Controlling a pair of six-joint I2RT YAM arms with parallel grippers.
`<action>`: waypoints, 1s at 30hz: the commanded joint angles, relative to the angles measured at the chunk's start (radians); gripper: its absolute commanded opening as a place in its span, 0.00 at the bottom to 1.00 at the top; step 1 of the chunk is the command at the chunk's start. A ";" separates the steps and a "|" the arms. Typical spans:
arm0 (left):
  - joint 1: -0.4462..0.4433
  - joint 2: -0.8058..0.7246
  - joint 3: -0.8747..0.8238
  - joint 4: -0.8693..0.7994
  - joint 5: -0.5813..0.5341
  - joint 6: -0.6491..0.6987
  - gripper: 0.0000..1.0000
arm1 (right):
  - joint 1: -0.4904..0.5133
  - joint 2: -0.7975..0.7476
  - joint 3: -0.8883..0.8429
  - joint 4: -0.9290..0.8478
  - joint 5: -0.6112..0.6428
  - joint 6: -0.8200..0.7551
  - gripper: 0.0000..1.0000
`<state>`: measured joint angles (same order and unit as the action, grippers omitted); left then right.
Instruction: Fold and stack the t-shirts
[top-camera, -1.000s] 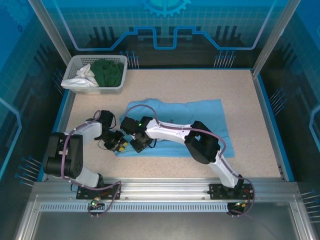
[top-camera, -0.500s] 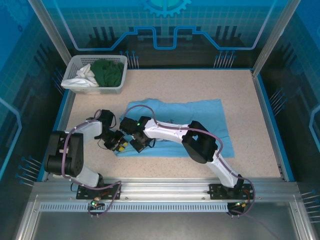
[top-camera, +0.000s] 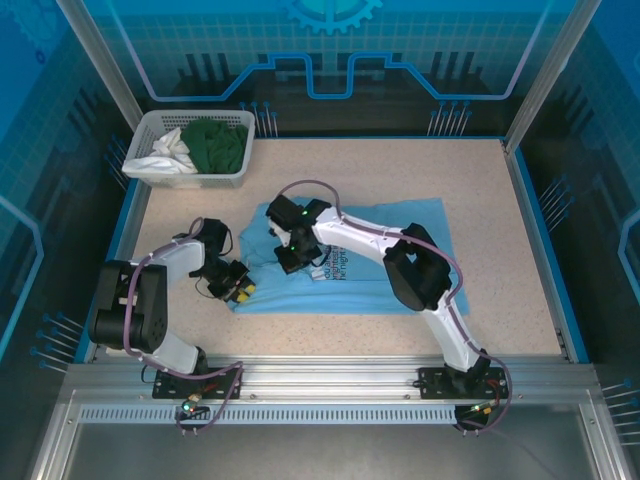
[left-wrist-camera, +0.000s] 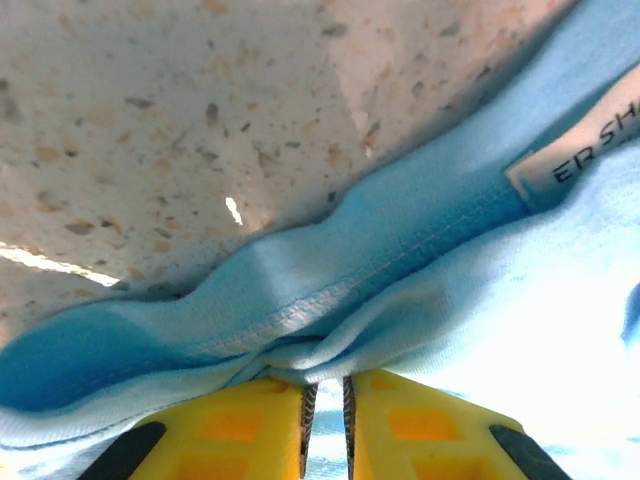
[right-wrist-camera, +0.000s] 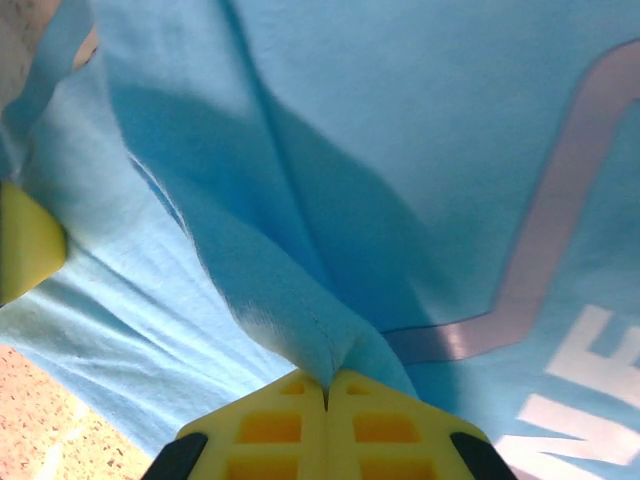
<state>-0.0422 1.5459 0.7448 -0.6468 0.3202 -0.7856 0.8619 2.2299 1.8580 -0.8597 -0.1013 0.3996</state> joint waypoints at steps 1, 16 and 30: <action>0.007 0.039 -0.009 -0.031 -0.172 0.042 0.20 | -0.051 -0.021 -0.008 0.004 -0.124 0.030 0.00; 0.007 -0.015 0.074 -0.111 -0.185 0.057 0.27 | -0.261 -0.082 -0.067 -0.002 -0.180 0.222 0.56; -0.261 -0.112 0.223 -0.039 -0.161 -0.006 0.30 | -0.238 -0.510 -0.734 0.307 -0.251 0.364 0.40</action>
<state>-0.2596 1.3891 0.9966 -0.7288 0.1299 -0.7631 0.6106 1.7061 1.2205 -0.6117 -0.3321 0.7132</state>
